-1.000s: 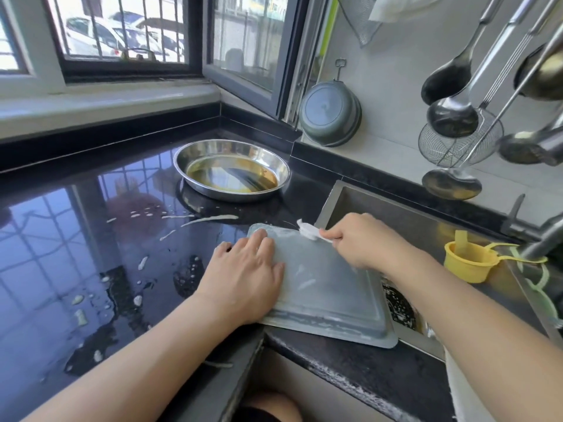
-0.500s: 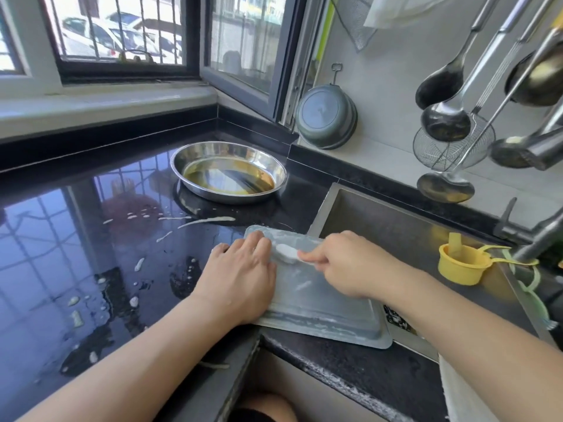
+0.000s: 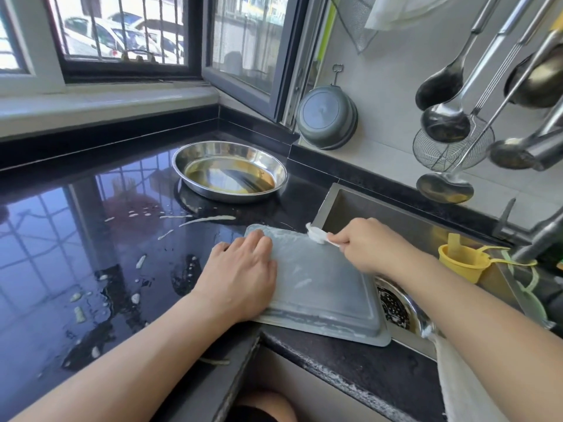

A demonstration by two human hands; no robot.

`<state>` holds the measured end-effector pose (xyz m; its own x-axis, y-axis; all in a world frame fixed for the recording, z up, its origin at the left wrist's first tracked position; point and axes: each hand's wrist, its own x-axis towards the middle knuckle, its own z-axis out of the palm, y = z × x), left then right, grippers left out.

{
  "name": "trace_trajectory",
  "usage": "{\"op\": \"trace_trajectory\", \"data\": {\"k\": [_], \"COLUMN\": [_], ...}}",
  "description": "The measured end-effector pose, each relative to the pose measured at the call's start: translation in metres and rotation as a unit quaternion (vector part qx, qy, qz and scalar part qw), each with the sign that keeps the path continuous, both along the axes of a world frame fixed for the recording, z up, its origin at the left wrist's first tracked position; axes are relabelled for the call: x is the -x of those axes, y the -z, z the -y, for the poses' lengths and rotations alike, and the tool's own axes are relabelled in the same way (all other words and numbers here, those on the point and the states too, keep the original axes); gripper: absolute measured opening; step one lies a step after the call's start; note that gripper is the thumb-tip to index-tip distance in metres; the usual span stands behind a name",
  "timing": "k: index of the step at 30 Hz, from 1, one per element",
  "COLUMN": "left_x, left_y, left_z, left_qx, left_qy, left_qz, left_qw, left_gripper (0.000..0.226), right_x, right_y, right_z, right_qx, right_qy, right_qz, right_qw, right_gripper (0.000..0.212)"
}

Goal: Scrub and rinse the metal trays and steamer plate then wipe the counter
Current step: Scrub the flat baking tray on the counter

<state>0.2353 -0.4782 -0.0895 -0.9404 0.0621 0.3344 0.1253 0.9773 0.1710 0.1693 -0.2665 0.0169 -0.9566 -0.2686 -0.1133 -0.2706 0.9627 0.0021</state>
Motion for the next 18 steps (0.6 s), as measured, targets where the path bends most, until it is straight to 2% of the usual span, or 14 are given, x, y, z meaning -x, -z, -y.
{"op": "trace_trajectory", "data": {"k": [4, 6, 10, 15, 18], "left_x": [0.0, 0.0, -0.001, 0.0, 0.001], "left_y": [0.0, 0.0, 0.0, 0.001, 0.002], "left_z": [0.0, 0.001, 0.0, 0.0, 0.0], "left_qx": [0.0, 0.002, -0.002, -0.001, -0.002], "left_qy": [0.005, 0.006, 0.006, 0.008, 0.008], "left_qz": [-0.001, -0.001, -0.007, -0.019, -0.017], "left_qw": [1.0, 1.0, 1.0, 1.0, 1.0], "left_gripper": [0.027, 0.027, 0.025, 0.024, 0.022], "right_x": [-0.033, -0.032, -0.012, -0.043, -0.022], "right_y": [0.004, 0.004, 0.001, 0.004, -0.002], "right_z": [0.007, 0.003, -0.004, 0.009, -0.002], "right_qx": [0.029, 0.03, 0.007, 0.034, 0.02], "right_qy": [-0.059, -0.065, -0.014, -0.078, -0.034], "right_qz": [0.07, 0.061, -0.001, 0.075, 0.033], "right_qw": [0.995, 0.996, 1.0, 0.994, 0.999], "right_gripper": [0.054, 0.05, 0.054, 0.051, 0.049]}}
